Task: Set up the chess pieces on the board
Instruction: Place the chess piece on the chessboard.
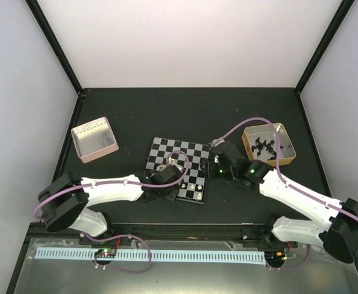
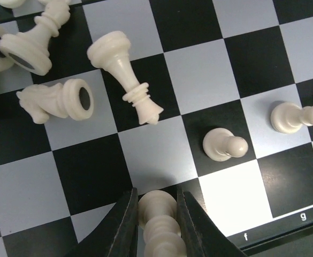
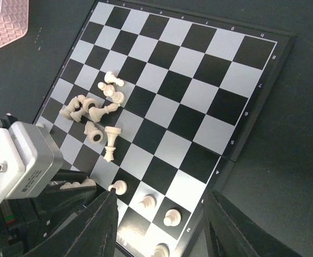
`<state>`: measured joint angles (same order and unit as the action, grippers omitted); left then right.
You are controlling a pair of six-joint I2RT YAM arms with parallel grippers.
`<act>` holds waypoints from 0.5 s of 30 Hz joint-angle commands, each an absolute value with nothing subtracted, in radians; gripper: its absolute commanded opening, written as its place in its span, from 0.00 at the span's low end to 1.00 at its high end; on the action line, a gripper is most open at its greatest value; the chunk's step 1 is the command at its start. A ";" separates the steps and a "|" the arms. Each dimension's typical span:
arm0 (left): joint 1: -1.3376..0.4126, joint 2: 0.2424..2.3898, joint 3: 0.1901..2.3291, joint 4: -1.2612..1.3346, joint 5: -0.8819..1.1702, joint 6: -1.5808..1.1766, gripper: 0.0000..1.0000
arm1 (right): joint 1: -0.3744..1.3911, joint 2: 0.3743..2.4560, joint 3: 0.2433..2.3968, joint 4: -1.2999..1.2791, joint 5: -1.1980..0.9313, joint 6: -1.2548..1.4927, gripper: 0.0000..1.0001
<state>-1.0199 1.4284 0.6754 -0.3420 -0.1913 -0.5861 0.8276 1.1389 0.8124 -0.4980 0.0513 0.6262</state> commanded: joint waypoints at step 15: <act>-1.016 1.411 0.691 -0.366 -0.086 -0.564 0.17 | 0.821 1.140 0.813 -0.469 0.081 0.606 0.44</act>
